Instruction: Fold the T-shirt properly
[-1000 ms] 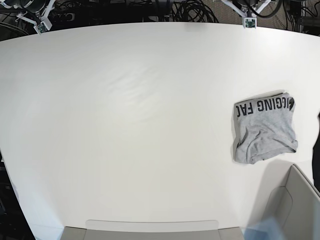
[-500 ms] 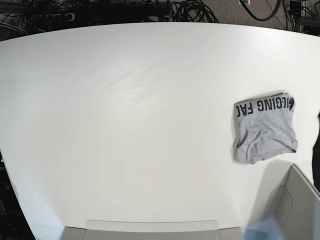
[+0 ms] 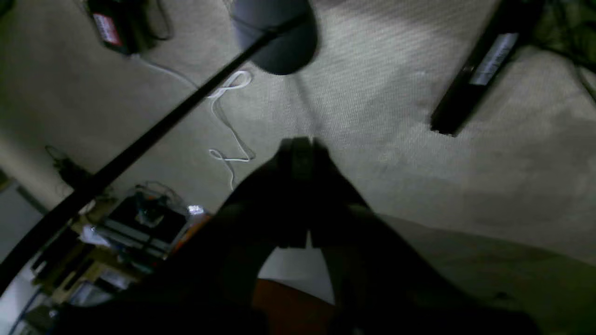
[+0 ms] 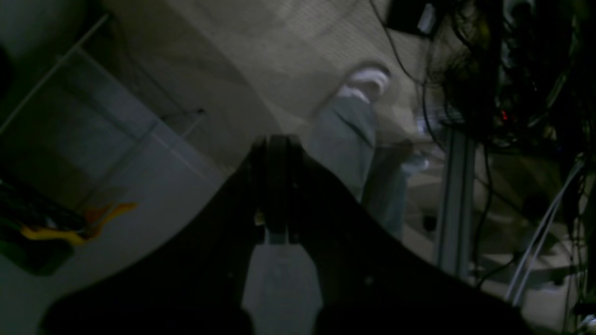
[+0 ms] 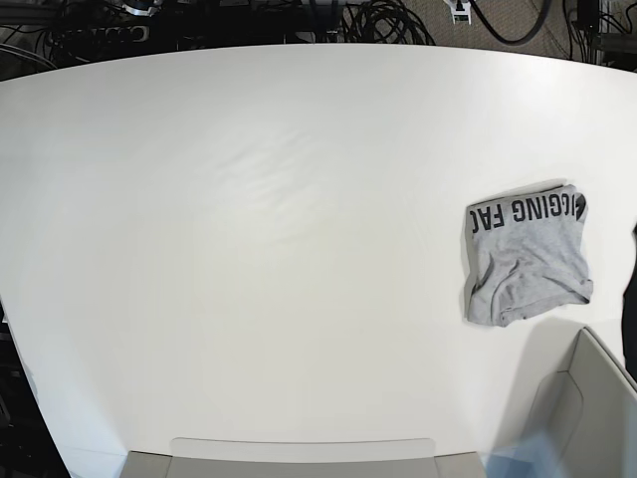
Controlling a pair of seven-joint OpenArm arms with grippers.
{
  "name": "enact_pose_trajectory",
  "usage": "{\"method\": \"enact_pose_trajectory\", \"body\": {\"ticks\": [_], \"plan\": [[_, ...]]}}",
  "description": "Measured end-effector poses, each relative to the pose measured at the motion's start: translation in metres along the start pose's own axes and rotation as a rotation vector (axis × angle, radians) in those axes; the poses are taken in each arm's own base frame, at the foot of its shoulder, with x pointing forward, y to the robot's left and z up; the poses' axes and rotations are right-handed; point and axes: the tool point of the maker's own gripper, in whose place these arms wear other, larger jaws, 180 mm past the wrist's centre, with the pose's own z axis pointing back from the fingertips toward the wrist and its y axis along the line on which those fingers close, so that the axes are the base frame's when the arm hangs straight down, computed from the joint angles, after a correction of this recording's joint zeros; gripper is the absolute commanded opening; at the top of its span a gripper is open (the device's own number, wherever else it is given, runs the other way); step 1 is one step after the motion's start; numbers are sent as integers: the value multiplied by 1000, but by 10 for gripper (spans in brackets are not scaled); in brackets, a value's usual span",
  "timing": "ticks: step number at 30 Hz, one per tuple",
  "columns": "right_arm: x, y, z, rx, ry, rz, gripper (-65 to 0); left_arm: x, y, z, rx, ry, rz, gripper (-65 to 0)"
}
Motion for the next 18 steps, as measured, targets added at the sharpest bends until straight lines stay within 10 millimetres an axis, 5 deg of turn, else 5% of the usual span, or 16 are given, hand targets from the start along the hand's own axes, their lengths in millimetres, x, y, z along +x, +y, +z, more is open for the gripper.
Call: {"method": "enact_pose_trajectory", "body": {"ticks": [10, 18], "plan": [[52, 21, -19, 65, -154, -15, -650, 64, -9, -3, -2, -172, 2, -650], [60, 21, -20, 69, -174, -22, -650, 72, -32, 3, -37, -190, 7, -650]]}}
